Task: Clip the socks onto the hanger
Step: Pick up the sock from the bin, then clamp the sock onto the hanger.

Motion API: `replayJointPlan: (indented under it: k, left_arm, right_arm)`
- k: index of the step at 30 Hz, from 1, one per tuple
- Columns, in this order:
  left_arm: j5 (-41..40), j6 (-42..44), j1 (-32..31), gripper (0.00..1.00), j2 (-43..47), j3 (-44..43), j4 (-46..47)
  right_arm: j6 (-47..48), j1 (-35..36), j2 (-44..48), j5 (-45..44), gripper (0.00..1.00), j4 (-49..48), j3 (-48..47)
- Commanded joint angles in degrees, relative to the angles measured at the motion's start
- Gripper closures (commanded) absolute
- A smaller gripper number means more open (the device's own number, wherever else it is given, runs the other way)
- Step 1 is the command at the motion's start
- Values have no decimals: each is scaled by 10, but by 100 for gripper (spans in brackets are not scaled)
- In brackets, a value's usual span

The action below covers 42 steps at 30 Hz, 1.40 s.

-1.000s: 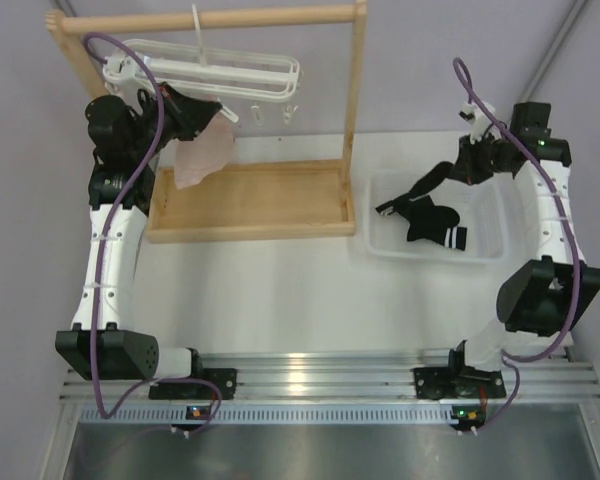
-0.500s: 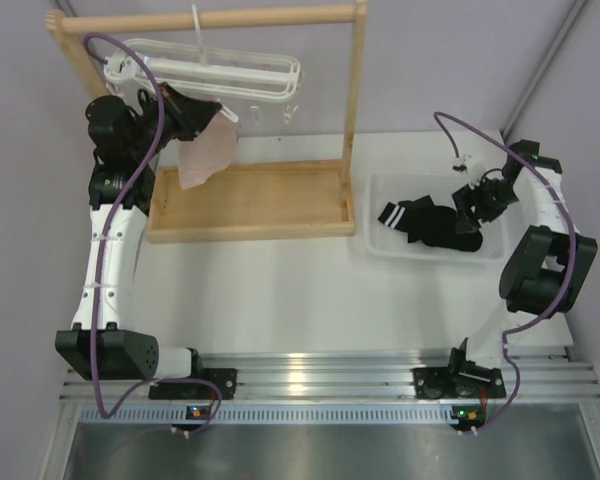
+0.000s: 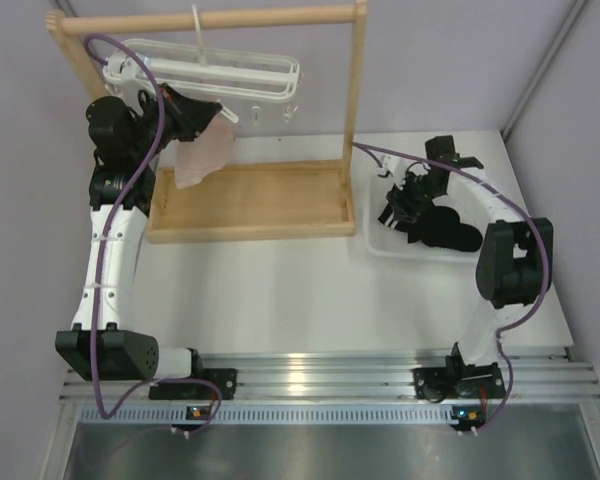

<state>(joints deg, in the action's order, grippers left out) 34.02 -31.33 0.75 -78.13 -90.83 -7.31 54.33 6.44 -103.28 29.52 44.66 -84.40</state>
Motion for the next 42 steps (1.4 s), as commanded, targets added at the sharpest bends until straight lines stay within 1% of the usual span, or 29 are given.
replayJointPlan:
  k: [1,4,10,12,13,14,16,17,20,26,27,31,32,36,38,40,41,42]
  left_arm:
    - [17,3,-1,100,13,7,-7]
    - [16,4,0,100,12,5,-9]
    - [14,5,0,100,10,3,-10]
    - [12,5,0,100,9,3,-10]
    - [12,5,0,100,8,3,-10]
    - [12,6,0,100,8,3,-10]
    - [11,8,0,100,7,2,-11]
    - [12,8,0,100,7,0,-12]
    - [13,10,0,100,8,0,-14]
    - [16,11,0,100,10,-2,-16]
    - [17,11,0,100,10,-4,-17]
    - [19,10,0,100,9,-8,-17]
    - [20,9,0,100,9,-10,-17]
    - [22,5,0,100,9,-13,-17]
    - [21,3,0,100,10,-14,-17]
    - [22,1,0,100,10,-15,-17]
    - [23,0,0,100,10,-15,-17]
    - [24,-1,0,100,10,-15,-17]
  right_arm:
    - [-3,16,-52,-2,48,-64,-22]
    - [-6,28,-81,-18,48,-87,-28]
    - [-10,31,-134,-36,48,-110,-35]
    - [-5,35,-151,-40,53,-110,-33]
    - [-2,39,-156,-54,57,-99,-39]
    - [6,40,-157,-55,65,-99,-42]
    - [10,40,-144,-46,77,-106,-27]
    - [17,40,-137,-45,88,-106,-22]
    - [19,37,-105,-38,100,-91,-11]
    - [-1,-1,1,15,100,-56,-9]
    - [-4,-9,32,24,100,-49,-12]
    - [-19,-13,103,82,100,-31,-29]
    - [-36,-13,114,93,100,-29,-42]
    - [-94,19,164,121,100,-51,-75]
    - [-134,40,178,121,100,-87,-89]
    - [-174,78,188,117,100,-128,-98]
    - [-185,109,192,111,100,-148,-105]
    - [-194,126,193,93,100,-163,-107]
